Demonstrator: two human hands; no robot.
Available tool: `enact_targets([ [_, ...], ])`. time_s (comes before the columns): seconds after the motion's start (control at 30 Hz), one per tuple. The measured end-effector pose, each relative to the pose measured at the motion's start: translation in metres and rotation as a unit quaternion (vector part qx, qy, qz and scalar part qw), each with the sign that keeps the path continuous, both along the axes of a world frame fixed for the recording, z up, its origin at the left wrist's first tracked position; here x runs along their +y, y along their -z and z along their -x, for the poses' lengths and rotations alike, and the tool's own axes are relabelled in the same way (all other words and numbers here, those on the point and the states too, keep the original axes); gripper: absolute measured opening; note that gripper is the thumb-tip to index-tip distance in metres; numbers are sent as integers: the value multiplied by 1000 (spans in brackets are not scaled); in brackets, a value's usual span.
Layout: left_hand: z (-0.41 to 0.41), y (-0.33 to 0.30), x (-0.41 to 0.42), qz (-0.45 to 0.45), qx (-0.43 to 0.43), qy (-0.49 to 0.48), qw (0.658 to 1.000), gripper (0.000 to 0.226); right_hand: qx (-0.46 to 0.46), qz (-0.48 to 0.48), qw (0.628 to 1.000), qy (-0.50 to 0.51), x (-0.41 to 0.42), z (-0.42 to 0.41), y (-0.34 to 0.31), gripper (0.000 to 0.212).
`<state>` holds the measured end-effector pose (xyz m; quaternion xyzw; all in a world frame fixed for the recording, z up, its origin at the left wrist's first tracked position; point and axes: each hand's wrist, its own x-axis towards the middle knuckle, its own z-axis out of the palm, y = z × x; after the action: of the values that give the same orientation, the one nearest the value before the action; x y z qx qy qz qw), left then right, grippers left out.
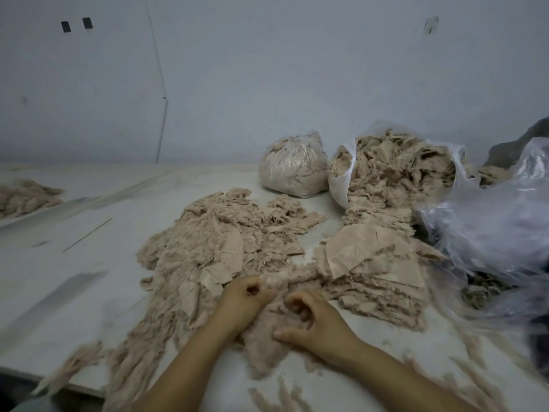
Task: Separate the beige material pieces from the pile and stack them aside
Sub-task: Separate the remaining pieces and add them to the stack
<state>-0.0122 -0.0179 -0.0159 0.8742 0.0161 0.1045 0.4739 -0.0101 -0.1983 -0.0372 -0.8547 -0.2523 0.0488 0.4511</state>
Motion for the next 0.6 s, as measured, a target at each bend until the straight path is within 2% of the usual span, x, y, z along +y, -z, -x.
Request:
enact_targets([
  [0.07, 1, 1, -4, 35, -6, -49, 998, 18, 13, -48, 999, 16, 6, -2, 2, 20],
  [0.13, 6, -1, -5, 37, -23, -116, 992, 10, 37, -112, 991, 62, 7, -3, 5, 20],
  [0.17, 9, -2, -6, 41, -26, -126, 991, 12, 56, -146, 984, 85, 6, -3, 5, 18],
  [0.23, 18, -4, -10, 90, 38, -90, 991, 18, 84, -186, 973, 109, 3, -4, 2, 18],
  [0.3, 29, -5, -17, 158, 110, -23, 981, 15, 78, -188, 972, 118, 4, -3, -3, 21],
  [0.37, 34, -7, -24, 178, 86, -17, 980, 7, 23, -160, 972, 168, 7, 0, -9, 25],
  [0.43, 33, -9, -27, 214, 29, -62, 974, 14, -21, -150, 963, 225, 11, 9, -13, 28],
  [0.5, 34, -14, -32, 242, 16, -75, 967, 20, 31, -165, 971, 172, 16, 22, -14, 27],
  [0.57, 36, -19, -35, 297, 50, -40, 953, 24, 125, -177, 972, 90, 22, 33, -14, 31],
  [0.6, 38, -22, -36, 348, 79, -16, 934, 31, 156, -192, 965, 85, 23, 35, -13, 34],
])
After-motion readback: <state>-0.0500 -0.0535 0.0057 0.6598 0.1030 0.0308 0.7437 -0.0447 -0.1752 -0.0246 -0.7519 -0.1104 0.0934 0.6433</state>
